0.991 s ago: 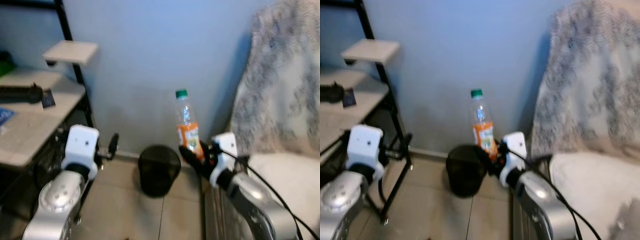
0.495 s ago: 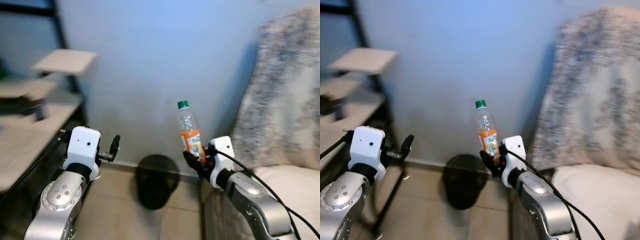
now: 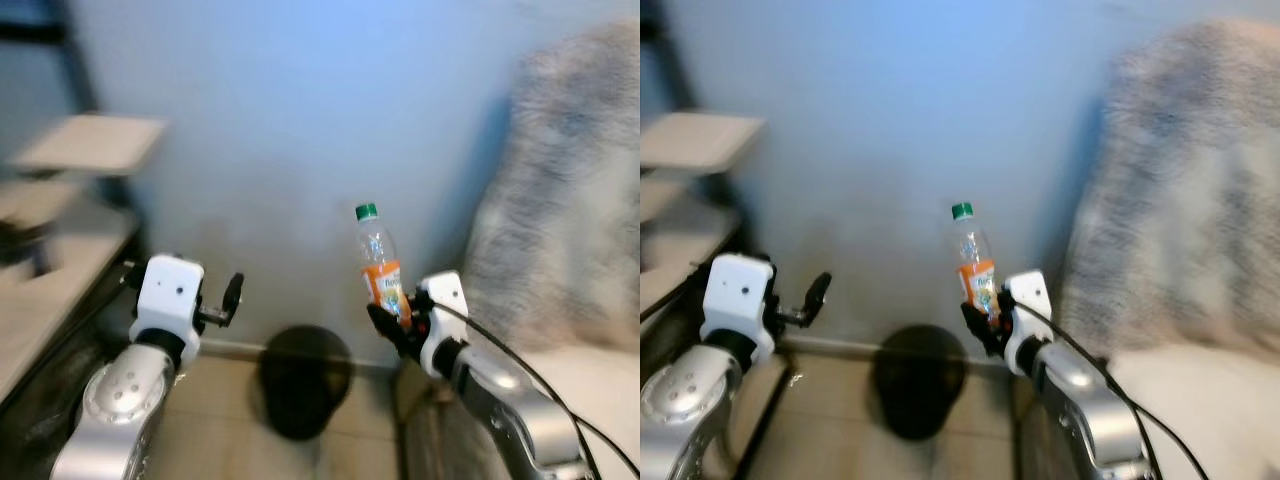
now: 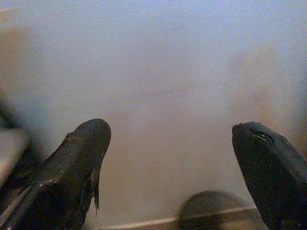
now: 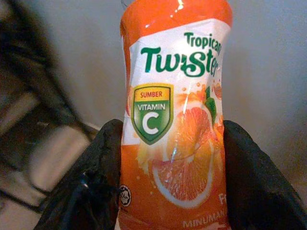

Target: Clean up the room

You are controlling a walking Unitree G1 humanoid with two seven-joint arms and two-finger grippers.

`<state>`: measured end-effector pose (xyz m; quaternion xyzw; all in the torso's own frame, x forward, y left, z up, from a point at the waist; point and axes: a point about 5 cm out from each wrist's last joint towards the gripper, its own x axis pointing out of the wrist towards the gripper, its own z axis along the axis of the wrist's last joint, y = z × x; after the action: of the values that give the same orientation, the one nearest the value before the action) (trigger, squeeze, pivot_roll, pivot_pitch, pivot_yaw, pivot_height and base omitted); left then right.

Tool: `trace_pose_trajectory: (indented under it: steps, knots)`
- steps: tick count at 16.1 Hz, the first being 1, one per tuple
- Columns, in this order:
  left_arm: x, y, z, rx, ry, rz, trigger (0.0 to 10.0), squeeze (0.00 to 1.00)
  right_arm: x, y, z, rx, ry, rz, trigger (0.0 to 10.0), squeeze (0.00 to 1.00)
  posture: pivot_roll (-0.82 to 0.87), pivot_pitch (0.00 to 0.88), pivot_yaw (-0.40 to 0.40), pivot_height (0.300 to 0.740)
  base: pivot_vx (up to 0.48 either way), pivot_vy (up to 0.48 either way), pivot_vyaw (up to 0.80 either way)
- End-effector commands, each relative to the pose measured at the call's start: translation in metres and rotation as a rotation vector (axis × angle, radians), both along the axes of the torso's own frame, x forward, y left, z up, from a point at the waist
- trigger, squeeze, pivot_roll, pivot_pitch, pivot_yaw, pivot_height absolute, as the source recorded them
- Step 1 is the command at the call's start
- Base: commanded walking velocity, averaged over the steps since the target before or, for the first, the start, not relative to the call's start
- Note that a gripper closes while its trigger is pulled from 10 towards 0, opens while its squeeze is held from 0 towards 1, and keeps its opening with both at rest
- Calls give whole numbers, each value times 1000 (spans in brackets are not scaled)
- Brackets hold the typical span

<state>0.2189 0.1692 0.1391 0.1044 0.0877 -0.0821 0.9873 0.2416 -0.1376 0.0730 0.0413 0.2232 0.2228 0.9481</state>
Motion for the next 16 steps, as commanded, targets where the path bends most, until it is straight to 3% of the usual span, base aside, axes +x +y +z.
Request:
trace_pose_trajectory:
  steps: [1,7,10,11,13,16]
  knots:
    - [1,-4,1,3,-4,-20,10000,0,4,-6,4,-21,-20,-17,10000,0,142,0,-70,740,319,0,0]
    - [-1,-2,1,5,-7,-12,10000,0,7,-5,3,-25,-13,26,10000,0,155,0,-80,740,319,0,0]
    - [-1,-3,1,6,-7,-11,10000,0,8,-1,4,-61,-31,104,10000,0,158,0,-80,740,317,0,0]
    - [-2,-2,1,8,-6,-11,10000,0,8,3,3,-101,-40,167,10000,0,160,0,-79,740,319,0,800]
    - [-3,-1,0,11,-2,-10,10000,0,9,4,1,-92,-32,175,10000,0,160,0,-77,740,319,0,800]
    - [-5,-3,-2,10,14,-25,10000,0,5,3,-4,-96,-11,214,10000,0,158,0,-69,740,316,0,0]
